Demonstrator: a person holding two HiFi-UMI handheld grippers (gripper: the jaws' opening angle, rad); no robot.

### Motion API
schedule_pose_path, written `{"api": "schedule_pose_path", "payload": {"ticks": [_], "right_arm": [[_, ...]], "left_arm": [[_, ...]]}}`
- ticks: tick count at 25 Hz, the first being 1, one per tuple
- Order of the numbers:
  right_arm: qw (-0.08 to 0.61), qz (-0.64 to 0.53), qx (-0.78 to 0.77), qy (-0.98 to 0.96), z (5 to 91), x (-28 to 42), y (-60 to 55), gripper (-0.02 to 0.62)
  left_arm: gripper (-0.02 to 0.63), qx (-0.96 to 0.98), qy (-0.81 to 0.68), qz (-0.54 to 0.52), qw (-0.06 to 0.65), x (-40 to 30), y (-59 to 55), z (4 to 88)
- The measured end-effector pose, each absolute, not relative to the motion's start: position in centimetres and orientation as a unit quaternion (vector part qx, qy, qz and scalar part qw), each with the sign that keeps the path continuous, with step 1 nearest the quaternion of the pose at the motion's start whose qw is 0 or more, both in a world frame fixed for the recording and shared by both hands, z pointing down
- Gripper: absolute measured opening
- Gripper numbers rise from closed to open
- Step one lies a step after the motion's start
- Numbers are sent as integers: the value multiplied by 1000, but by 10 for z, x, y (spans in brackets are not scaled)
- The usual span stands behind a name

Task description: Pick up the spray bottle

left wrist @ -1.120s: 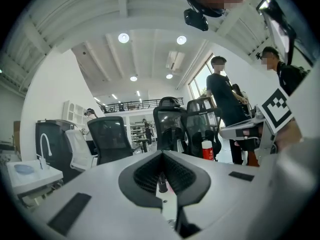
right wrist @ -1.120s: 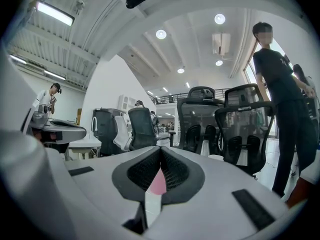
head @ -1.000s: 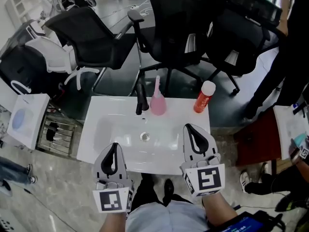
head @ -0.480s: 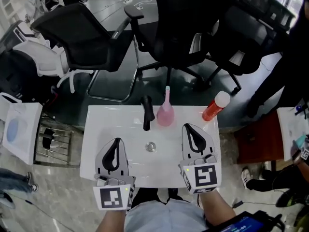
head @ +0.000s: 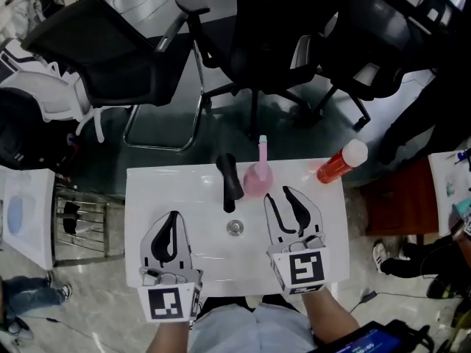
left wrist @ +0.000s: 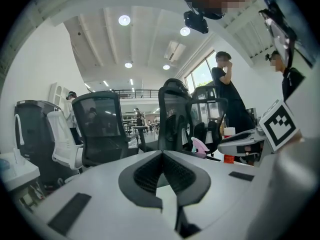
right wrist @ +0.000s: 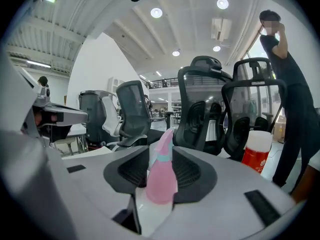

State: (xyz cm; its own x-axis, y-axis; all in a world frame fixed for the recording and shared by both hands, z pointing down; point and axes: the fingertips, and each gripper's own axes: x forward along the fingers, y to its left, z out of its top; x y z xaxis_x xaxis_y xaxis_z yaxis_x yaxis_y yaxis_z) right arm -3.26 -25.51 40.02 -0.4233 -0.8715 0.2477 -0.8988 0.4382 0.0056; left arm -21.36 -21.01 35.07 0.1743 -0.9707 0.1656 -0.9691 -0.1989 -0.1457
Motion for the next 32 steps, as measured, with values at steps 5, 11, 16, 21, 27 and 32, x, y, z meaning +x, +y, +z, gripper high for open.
{"api": "schedule_pose_path", "payload": {"ticks": [5, 11, 16, 21, 27, 32], "right_arm": [[108, 66, 534, -836, 413, -40, -270, 225], [122, 82, 537, -830, 420, -49, -285, 229], [120, 72, 541, -830, 426, -53, -300, 229], [132, 83, 541, -827, 430, -58, -310, 229], [140, 88, 541, -824, 433, -63, -318, 230], [142, 87, 542, -824, 434, -68, -327, 229]], "left_arm": [[16, -771, 626, -117, -6, -222, -226, 364], [15, -773, 623, -123, -17, -231, -242, 373], [15, -769, 625, -128, -24, -242, -252, 379], [15, -767, 628, -129, -27, -251, -262, 384], [16, -764, 631, -129, -30, -261, -268, 386], [17, -761, 634, -131, -36, -269, -272, 390]]}}
